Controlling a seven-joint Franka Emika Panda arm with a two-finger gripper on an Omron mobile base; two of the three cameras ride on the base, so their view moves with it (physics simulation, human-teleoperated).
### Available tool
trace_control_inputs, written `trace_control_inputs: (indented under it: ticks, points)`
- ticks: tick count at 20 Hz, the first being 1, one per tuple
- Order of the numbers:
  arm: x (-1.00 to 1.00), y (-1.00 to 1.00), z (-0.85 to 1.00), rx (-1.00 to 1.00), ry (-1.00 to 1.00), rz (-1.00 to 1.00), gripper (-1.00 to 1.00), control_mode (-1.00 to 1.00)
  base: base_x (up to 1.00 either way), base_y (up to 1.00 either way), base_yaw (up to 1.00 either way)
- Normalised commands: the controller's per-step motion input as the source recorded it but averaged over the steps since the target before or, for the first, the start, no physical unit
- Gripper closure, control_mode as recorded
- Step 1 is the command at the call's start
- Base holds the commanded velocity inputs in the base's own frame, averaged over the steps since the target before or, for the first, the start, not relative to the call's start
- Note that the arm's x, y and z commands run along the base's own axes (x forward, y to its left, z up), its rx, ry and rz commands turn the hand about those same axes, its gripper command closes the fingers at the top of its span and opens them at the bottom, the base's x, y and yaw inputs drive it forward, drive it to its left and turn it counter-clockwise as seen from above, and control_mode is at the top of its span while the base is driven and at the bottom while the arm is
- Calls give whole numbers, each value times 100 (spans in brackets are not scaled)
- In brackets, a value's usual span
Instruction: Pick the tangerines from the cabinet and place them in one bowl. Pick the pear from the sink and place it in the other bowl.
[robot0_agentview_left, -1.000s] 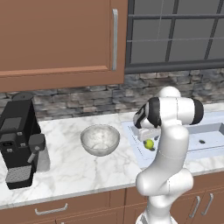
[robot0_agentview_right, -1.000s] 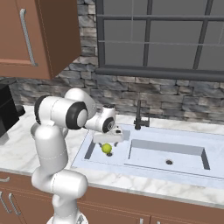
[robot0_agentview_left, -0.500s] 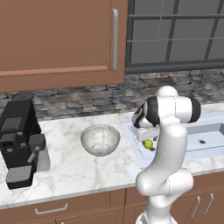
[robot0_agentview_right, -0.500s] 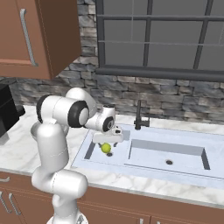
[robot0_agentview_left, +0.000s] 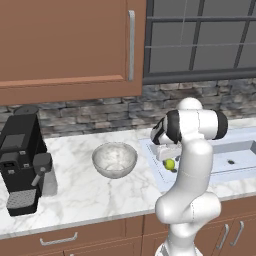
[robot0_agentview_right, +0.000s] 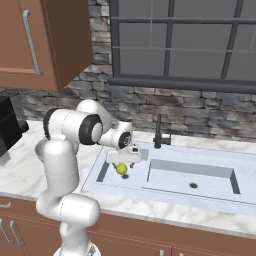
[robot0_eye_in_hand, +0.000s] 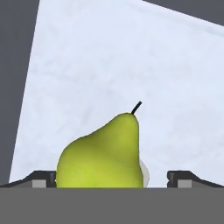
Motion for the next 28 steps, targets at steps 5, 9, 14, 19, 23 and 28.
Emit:
trace_control_inputs:
  ticks: [5,9,14,19,23,28]
  points:
    - [-23,-1,-1,0,3,0,-100,-100,0,0,0]
    - [-27,0,-2,0,3,-2,-100,-100,0,0,0]
    - [-10,0,-13,0,0,-1,-100,-100,0,0,0]
    - [9,0,-12,0,0,0,-100,-100,0,0,0]
    - [23,0,-1,0,0,0,-100,-100,0,0,0]
    - [21,0,0,0,0,0,-100,-100,0,0,0]
